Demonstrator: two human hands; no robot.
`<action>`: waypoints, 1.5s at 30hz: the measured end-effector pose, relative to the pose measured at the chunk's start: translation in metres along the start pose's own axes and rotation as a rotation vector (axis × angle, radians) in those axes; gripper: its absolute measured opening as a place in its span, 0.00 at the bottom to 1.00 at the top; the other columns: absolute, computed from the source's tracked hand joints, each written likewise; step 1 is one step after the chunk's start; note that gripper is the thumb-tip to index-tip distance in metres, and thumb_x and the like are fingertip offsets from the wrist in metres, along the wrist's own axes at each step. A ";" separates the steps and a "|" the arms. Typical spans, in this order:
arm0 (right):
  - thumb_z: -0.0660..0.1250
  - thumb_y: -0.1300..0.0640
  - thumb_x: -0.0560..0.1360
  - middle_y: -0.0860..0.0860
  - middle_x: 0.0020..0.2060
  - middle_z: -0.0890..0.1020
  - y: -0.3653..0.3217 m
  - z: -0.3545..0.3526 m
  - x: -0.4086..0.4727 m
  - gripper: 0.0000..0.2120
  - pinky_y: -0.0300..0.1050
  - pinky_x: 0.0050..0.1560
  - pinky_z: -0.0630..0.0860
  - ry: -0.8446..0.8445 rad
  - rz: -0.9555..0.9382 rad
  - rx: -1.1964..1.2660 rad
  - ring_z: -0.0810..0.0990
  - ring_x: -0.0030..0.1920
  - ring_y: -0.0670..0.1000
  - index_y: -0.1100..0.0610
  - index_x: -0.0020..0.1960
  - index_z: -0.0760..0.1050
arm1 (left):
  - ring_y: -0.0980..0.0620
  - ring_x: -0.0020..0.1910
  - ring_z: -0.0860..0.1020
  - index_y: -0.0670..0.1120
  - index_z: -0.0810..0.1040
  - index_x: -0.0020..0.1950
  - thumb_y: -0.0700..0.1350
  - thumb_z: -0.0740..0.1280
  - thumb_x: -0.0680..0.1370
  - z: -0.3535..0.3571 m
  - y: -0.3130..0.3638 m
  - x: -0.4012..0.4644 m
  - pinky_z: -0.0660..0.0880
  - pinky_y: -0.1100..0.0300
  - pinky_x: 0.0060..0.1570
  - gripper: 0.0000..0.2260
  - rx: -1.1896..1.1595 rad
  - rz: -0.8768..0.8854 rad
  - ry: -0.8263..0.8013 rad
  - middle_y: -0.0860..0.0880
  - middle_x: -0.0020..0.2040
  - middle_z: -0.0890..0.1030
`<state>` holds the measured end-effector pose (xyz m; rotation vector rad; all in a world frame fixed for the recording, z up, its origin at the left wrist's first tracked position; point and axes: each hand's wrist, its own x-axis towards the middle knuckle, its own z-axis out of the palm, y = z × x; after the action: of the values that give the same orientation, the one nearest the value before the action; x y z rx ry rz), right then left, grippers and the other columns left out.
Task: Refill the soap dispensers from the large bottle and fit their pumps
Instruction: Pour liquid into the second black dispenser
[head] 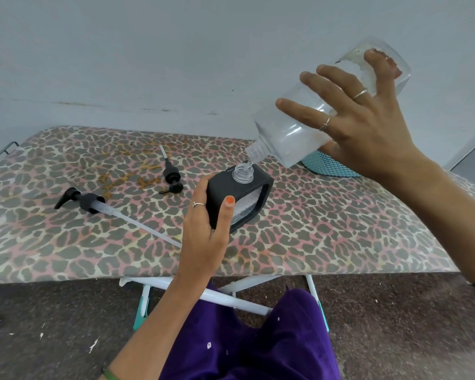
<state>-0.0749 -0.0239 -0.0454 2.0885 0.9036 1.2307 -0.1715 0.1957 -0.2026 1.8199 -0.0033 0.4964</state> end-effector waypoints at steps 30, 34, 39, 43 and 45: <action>0.61 0.64 0.79 0.53 0.68 0.74 0.000 0.002 0.012 0.29 0.73 0.63 0.62 0.104 -0.057 -0.166 0.72 0.68 0.56 0.42 0.75 0.61 | 0.38 0.61 0.76 0.49 0.60 0.77 0.71 0.55 0.76 0.000 -0.002 -0.001 0.74 0.38 0.59 0.36 -0.005 -0.005 0.007 0.40 0.62 0.78; 0.60 0.63 0.79 0.53 0.68 0.74 -0.001 0.002 0.014 0.29 0.74 0.62 0.61 0.104 -0.076 -0.179 0.73 0.68 0.56 0.42 0.75 0.60 | 0.39 0.64 0.75 0.51 0.59 0.78 0.71 0.55 0.76 0.000 -0.004 -0.001 0.73 0.39 0.62 0.36 -0.004 -0.017 0.006 0.41 0.65 0.77; 0.60 0.65 0.78 0.53 0.69 0.73 0.001 0.001 0.015 0.31 0.73 0.63 0.61 0.092 -0.094 -0.204 0.72 0.68 0.56 0.41 0.75 0.60 | 0.45 0.66 0.75 0.49 0.60 0.77 0.70 0.55 0.77 0.000 -0.005 -0.001 0.73 0.42 0.63 0.36 -0.008 -0.007 0.014 0.45 0.67 0.76; 0.61 0.67 0.77 0.52 0.69 0.73 0.001 0.000 0.016 0.33 0.73 0.62 0.62 0.094 -0.109 -0.226 0.71 0.69 0.55 0.41 0.76 0.59 | 0.47 0.67 0.74 0.48 0.60 0.77 0.70 0.55 0.77 0.000 -0.004 -0.002 0.73 0.43 0.64 0.37 -0.013 -0.005 0.016 0.46 0.68 0.75; 0.59 0.68 0.77 0.52 0.70 0.72 0.001 -0.001 0.017 0.33 0.73 0.62 0.62 0.088 -0.114 -0.228 0.71 0.69 0.55 0.41 0.76 0.58 | 0.47 0.66 0.74 0.49 0.60 0.77 0.70 0.55 0.77 0.000 -0.003 -0.002 0.73 0.43 0.64 0.36 -0.012 -0.005 0.016 0.46 0.67 0.76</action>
<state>-0.0693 -0.0118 -0.0352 1.7936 0.8646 1.3084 -0.1726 0.1966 -0.2061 1.8042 0.0096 0.5065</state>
